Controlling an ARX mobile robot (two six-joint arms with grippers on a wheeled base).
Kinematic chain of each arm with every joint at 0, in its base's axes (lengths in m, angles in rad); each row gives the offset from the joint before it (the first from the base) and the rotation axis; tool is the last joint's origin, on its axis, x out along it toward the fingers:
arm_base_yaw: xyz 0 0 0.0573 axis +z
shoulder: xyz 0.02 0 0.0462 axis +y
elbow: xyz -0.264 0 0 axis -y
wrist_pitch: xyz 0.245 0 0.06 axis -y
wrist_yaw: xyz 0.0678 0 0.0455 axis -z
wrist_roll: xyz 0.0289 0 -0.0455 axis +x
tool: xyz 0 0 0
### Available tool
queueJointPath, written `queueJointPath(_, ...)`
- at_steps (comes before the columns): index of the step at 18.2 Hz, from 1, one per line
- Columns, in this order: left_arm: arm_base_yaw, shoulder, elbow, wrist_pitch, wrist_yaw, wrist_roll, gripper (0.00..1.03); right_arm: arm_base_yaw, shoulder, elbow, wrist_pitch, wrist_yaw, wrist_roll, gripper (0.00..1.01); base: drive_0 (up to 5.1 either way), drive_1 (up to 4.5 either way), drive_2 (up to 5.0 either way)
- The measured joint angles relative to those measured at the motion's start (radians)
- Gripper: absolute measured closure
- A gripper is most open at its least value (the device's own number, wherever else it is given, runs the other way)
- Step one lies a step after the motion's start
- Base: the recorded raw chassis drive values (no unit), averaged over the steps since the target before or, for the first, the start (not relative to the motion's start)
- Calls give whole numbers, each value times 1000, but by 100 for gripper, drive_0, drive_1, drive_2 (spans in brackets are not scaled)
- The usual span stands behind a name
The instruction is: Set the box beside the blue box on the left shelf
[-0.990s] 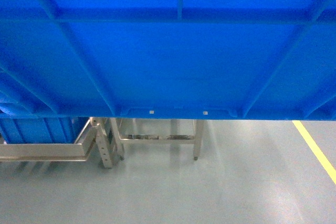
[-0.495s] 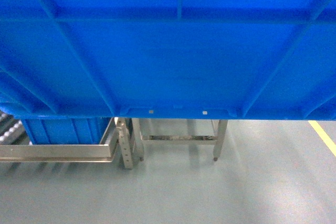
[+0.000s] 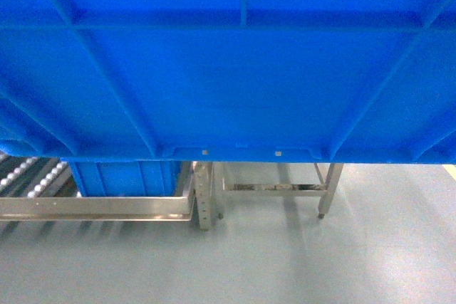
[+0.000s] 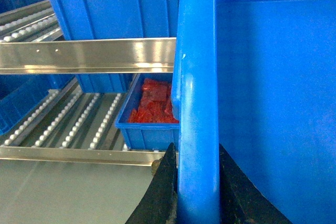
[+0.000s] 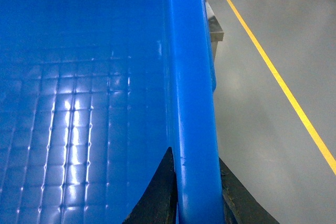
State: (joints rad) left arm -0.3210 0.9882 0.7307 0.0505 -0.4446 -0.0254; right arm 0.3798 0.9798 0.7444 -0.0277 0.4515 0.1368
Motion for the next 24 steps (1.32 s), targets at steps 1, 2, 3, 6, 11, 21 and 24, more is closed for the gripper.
queueJointPath(1, 0, 0, 0, 0, 0, 0, 91, 0, 1, 0, 4, 0, 0, 91, -512, 234, 234)
queueJointPath(2, 0, 0, 0, 0, 0, 0, 91, 0, 3, 0, 3, 0, 0, 91, -505, 241, 241)
queueJointPath(3, 0, 0, 0, -3, 0, 0, 91, 0, 3, 0, -1, -1, 0, 91, -498, 247, 247)
queueJointPath(6, 0, 0, 0, 3, 0, 0, 91, 0, 0, 0, 3, 0, 0, 91, -495, 251, 251)
queueJointPath(11, 0, 0, 0, -3, -1, 0, 91, 0, 2, 0, 3, -1, 0, 91, -503, 242, 242)
queueJointPath(21, 0, 0, 0, 0, 0, 0, 91, 0, 0, 0, 2, 0, 0, 91, -501, 245, 245)
queueJointPath(24, 0, 0, 0, 0, 0, 0, 91, 0, 1, 0, 1, 0, 0, 91, -498, 247, 247)
